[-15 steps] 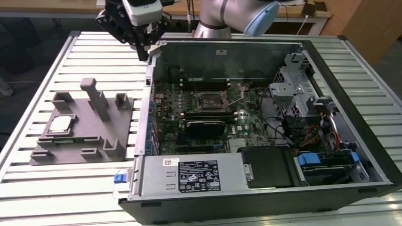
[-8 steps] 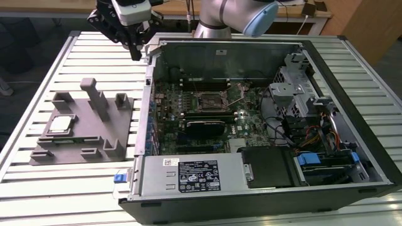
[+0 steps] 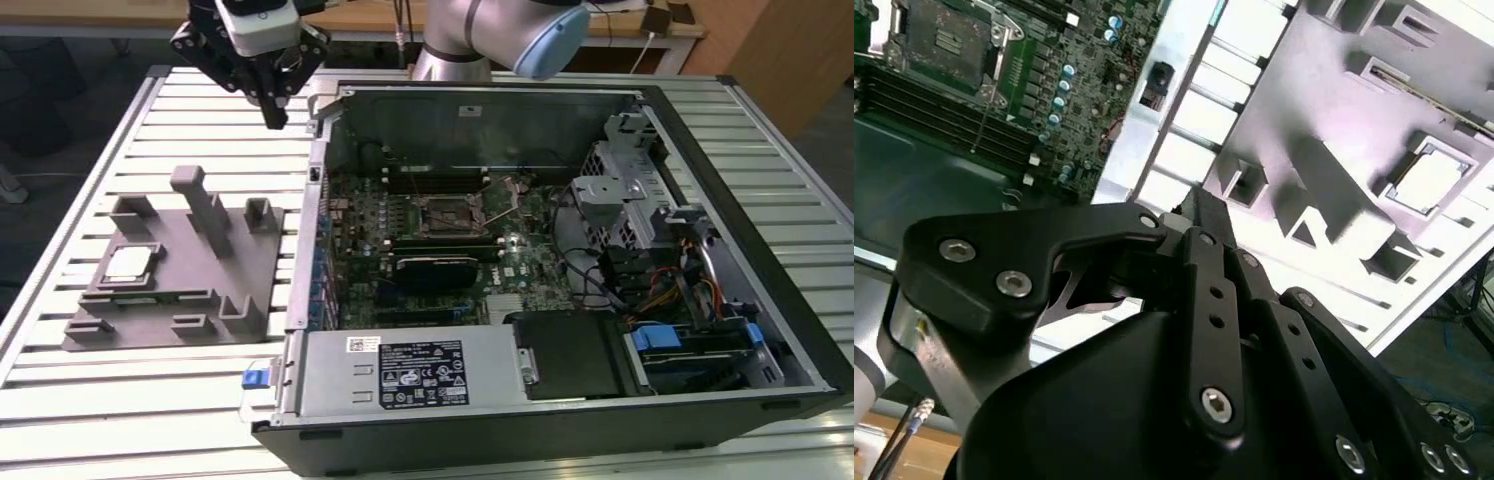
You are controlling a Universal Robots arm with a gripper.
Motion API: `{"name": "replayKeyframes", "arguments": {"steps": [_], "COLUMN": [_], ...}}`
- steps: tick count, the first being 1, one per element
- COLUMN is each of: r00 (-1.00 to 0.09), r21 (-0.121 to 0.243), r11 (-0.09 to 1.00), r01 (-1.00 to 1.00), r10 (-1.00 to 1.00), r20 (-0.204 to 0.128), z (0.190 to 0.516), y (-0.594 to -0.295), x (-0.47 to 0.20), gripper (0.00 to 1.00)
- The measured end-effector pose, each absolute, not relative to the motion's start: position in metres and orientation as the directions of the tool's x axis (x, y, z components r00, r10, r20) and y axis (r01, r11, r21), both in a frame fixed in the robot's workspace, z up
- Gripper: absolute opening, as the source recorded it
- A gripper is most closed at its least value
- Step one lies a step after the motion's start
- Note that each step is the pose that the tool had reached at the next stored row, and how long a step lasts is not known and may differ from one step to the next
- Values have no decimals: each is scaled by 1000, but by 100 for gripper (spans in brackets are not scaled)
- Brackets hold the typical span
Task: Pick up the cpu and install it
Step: 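Reach for the cpu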
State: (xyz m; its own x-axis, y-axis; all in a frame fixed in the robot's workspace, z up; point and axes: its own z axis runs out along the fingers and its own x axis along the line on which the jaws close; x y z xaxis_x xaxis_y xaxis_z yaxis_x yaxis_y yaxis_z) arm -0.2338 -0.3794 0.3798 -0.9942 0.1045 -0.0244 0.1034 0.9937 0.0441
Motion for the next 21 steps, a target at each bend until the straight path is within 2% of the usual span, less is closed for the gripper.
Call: {"name": "replayKeyframes", "arguments": {"steps": [21], "r00": [-994], "r21": [44], "r11": [993], "r01": [108], "r10": [110], "r20": [-24], "z": [368], "y": [-373], "x": [-278], "gripper": [11]}}
